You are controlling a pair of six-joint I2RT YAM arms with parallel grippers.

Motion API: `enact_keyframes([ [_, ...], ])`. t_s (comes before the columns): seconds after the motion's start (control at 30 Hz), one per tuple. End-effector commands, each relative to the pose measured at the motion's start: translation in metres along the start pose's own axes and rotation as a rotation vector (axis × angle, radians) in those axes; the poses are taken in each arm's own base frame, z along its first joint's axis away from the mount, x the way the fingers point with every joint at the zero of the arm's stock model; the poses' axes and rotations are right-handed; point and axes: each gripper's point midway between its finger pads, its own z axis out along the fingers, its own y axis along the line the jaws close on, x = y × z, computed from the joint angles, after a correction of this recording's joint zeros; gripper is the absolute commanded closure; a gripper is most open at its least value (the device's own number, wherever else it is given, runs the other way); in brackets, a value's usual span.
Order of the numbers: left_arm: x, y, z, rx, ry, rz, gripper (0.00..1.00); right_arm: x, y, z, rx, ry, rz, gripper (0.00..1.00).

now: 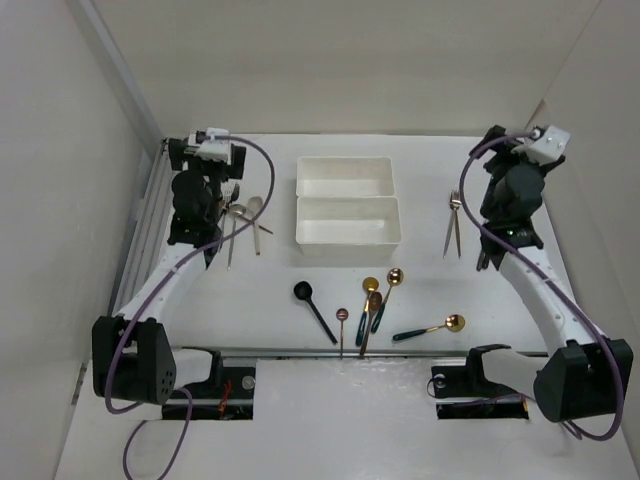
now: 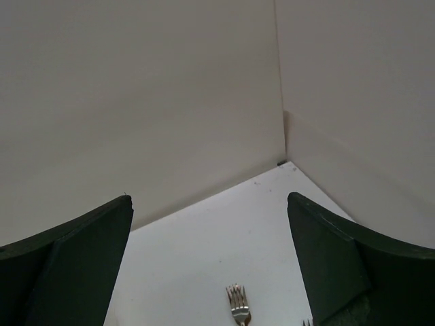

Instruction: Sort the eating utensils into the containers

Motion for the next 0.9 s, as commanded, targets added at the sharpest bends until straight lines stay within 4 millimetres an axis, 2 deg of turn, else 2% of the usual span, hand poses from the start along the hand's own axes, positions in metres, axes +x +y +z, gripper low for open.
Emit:
enact_keyframes([
  [0.0,0.042,0.047,-0.004,-0.255,0.268,0.015,0.00,0.008,0.006,0.004,-0.049,0.171,-0.141,0.00],
  [0.03,0.047,0.042,-0.003,-0.199,0.301,0.022,0.00,-0.003,0.021,0.008,-0.114,0.174,-0.133,0.00],
  [0.1,0.070,0.029,-0.011,-0.067,0.434,0.026,0.00,0.019,0.042,0.006,-0.226,0.275,-0.150,0.00],
  [0.13,0.087,0.017,-0.011,0.017,0.494,-0.010,0.00,0.025,0.058,0.002,-0.316,0.308,-0.136,0.00],
  [0.17,0.098,0.010,-0.014,0.067,0.547,-0.018,0.00,0.030,0.065,0.001,-0.347,0.329,-0.126,0.00],
  [0.2,0.090,0.009,-0.007,0.104,0.563,-0.029,0.00,0.039,0.071,0.002,-0.369,0.354,-0.114,0.07],
  [0.23,0.125,-0.012,-0.020,0.208,0.719,-0.044,0.00,0.046,0.076,0.001,-0.388,0.373,-0.095,0.11],
  [0.3,0.143,-0.006,-0.019,0.241,0.836,-0.101,0.00,0.055,0.086,0.002,-0.438,0.406,-0.071,0.23],
  [0.33,0.135,-0.001,-0.016,0.276,0.882,-0.134,0.02,0.068,0.092,0.003,-0.465,0.439,-0.064,0.27],
  [0.37,0.162,-0.005,-0.014,0.336,0.961,-0.202,0.14,0.077,0.100,-0.001,-0.515,0.467,-0.058,0.30],
  [0.4,0.167,-0.005,-0.010,0.362,0.985,-0.214,0.22,0.074,0.107,0.002,-0.539,0.462,-0.051,0.31],
  [0.43,0.157,-0.003,0.005,0.379,0.964,-0.211,0.29,0.086,0.111,0.005,-0.551,0.492,-0.045,0.31],
  [0.47,0.177,-0.009,0.003,0.395,1.032,-0.223,0.35,0.089,0.115,0.006,-0.565,0.500,-0.043,0.31],
  [0.5,0.179,-0.009,0.008,0.387,1.034,-0.236,0.37,0.087,0.121,0.009,-0.582,0.500,-0.026,0.33],
  [0.57,0.177,-0.028,0.008,0.411,1.059,-0.282,0.39,0.100,0.121,0.011,-0.579,0.543,-0.003,0.33],
  [0.6,0.170,-0.048,0.005,0.467,1.057,-0.282,0.39,0.100,0.126,0.011,-0.596,0.548,0.012,0.33],
  [0.63,0.172,-0.060,0.000,0.492,1.069,-0.274,0.39,0.100,0.126,0.010,-0.592,0.552,0.024,0.33],
  [0.67,0.172,-0.074,-0.009,0.532,1.073,-0.248,0.39,0.108,0.127,0.011,-0.581,0.576,0.047,0.33],
  [0.7,0.159,-0.094,-0.013,0.580,1.033,-0.192,0.39,0.114,0.127,0.011,-0.575,0.591,0.054,0.33],
  [0.73,0.157,-0.103,-0.018,0.606,1.019,-0.149,0.39,0.114,0.127,0.011,-0.572,0.594,0.063,0.33],
  [0.77,0.157,-0.112,-0.023,0.623,1.015,-0.109,0.39,0.114,0.127,0.011,-0.569,0.597,0.073,0.34],
  [0.8,0.167,-0.119,-0.036,0.637,1.042,-0.076,0.39,0.123,0.125,0.010,-0.546,0.619,0.085,0.34],
  [0.83,0.171,-0.127,-0.043,0.638,1.061,-0.039,0.39,0.123,0.125,0.010,-0.543,0.622,0.094,0.34],
  [0.87,0.181,-0.128,-0.048,0.636,1.089,-0.032,0.39,0.127,0.123,0.008,-0.540,0.632,0.092,0.34],
])
